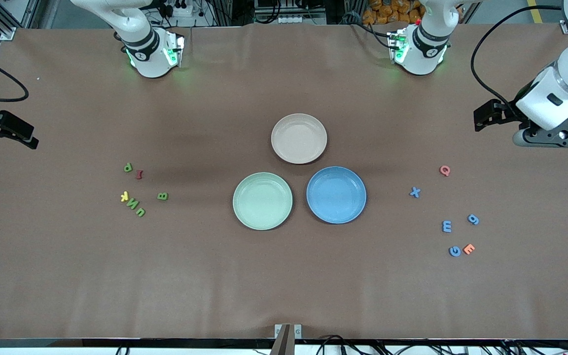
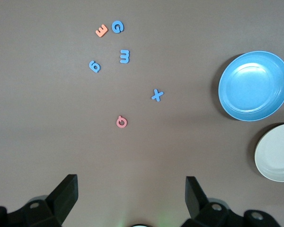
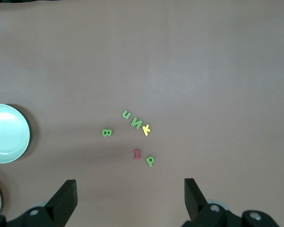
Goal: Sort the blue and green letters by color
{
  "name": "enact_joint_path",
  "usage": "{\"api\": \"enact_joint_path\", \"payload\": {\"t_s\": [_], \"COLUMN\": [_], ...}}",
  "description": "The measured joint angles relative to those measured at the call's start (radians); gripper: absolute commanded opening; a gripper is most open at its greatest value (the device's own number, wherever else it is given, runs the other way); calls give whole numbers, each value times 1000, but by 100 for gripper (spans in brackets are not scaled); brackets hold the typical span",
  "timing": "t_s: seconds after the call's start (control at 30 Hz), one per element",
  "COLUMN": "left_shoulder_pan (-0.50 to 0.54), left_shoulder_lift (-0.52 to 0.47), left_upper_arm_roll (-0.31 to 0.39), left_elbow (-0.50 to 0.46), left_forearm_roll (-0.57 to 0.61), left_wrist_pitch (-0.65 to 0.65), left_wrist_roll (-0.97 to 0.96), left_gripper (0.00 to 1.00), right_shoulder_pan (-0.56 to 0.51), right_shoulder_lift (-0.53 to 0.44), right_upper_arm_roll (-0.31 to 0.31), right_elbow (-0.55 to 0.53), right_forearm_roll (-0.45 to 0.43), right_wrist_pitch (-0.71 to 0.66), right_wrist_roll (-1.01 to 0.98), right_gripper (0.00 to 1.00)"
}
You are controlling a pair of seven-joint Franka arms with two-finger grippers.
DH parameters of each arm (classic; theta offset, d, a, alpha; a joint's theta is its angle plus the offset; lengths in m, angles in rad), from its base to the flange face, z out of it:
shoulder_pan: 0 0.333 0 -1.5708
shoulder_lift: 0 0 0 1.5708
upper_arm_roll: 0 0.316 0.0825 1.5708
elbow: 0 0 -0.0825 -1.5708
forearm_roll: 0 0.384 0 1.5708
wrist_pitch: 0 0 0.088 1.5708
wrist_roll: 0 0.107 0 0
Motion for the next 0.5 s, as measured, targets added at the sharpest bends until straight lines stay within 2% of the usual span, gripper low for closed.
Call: {"api": "enact_joint_path", "payload": {"t_s": [0.5], "left_shoulder_pan": [-1], "left_shoulder_lift": [19], "left_upper_arm_roll": [0], "left_elbow": [-2], "left_forearm_roll": [0], "left_wrist_pitch": [-1], "left_wrist_roll": [-1], "left_gripper": [100], "right_shoulder_pan": [-1], "right_shoulder_lift": [2], "right_upper_arm_roll": [-1], "right_elbow": [0], "right_forearm_roll": [0], "right_wrist_pitch": [0], "right_wrist_roll": [0], "right_gripper": [100]}}
